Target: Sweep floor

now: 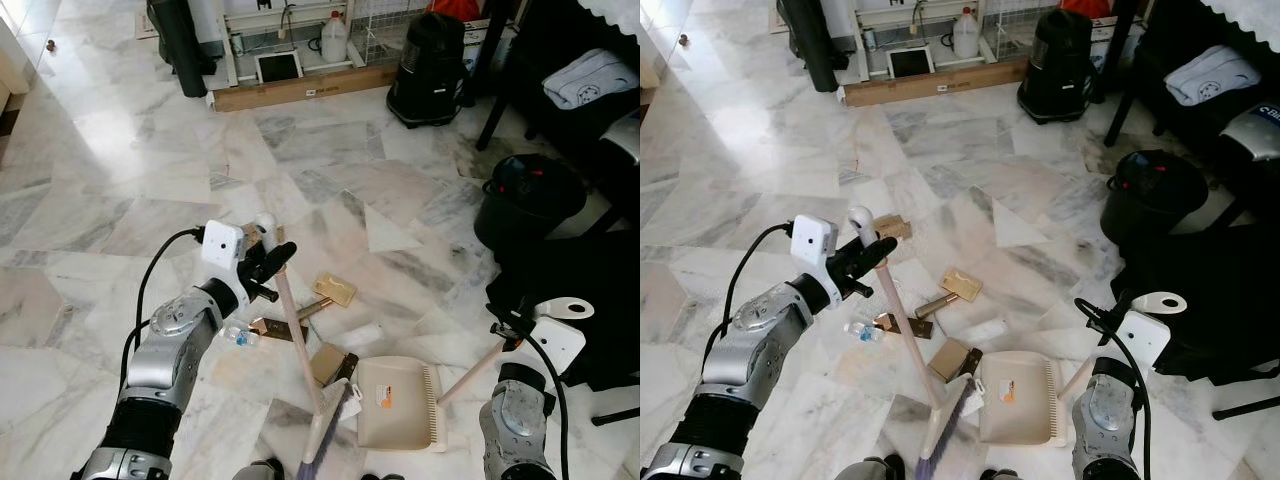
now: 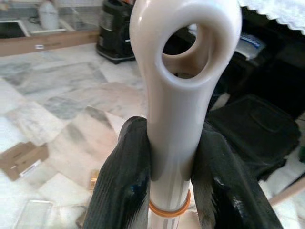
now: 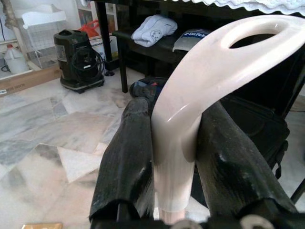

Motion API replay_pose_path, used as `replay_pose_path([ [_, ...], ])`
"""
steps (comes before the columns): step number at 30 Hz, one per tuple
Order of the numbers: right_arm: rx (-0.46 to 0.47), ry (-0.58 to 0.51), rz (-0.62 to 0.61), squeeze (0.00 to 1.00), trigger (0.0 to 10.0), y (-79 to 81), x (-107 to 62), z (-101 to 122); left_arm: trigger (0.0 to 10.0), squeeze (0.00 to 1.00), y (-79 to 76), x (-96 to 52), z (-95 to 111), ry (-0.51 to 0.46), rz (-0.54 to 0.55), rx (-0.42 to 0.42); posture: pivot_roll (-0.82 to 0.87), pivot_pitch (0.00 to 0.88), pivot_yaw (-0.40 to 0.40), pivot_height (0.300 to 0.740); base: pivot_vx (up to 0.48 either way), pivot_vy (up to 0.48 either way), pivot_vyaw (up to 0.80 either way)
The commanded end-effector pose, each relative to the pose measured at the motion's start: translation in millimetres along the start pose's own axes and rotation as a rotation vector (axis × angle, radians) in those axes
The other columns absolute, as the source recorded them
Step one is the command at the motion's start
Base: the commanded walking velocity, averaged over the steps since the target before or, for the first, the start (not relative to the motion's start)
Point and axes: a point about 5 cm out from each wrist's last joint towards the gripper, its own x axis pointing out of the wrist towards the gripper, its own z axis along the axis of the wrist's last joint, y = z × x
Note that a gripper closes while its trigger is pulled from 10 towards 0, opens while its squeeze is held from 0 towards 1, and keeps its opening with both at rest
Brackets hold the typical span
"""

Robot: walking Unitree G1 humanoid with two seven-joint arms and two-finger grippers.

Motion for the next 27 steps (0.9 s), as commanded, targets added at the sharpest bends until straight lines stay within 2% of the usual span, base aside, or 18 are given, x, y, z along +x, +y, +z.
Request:
replay_pose_path([
  [1,-0.045,0.124,-0.015,0.0,10.0,-11.0,-14.3,-22,10.0,0.0,5.1,-4.6,-3,0.005,0.032,0.028,0.2,0.197,0.014,0.74,0.0,0.0,0.0],
  [10,-0.044,0.12,-0.012,0.0,10.0,-10.6,-13.9,-21,10.0,0.0,17.9,-4.3,11,-0.074,0.124,0.078,0.2,0.197,0.013,0.74,0.0,0.0,0.0],
  [18,-0.042,0.123,-0.007,0.0,10.0,-9.8,-14.9,-22,10.0,0.0,16.8,-3.5,12,-0.089,0.126,0.098,0.2,0.199,0.012,0.74,0.0,0.0,0.0],
  [27,-0.041,0.123,-0.002,0.0,10.0,-9.4,-14.8,-22,10.0,0.0,10.7,-1.3,7,-0.062,0.081,0.114,0.2,0.202,0.01,0.74,0.0,0.0,0.0],
])
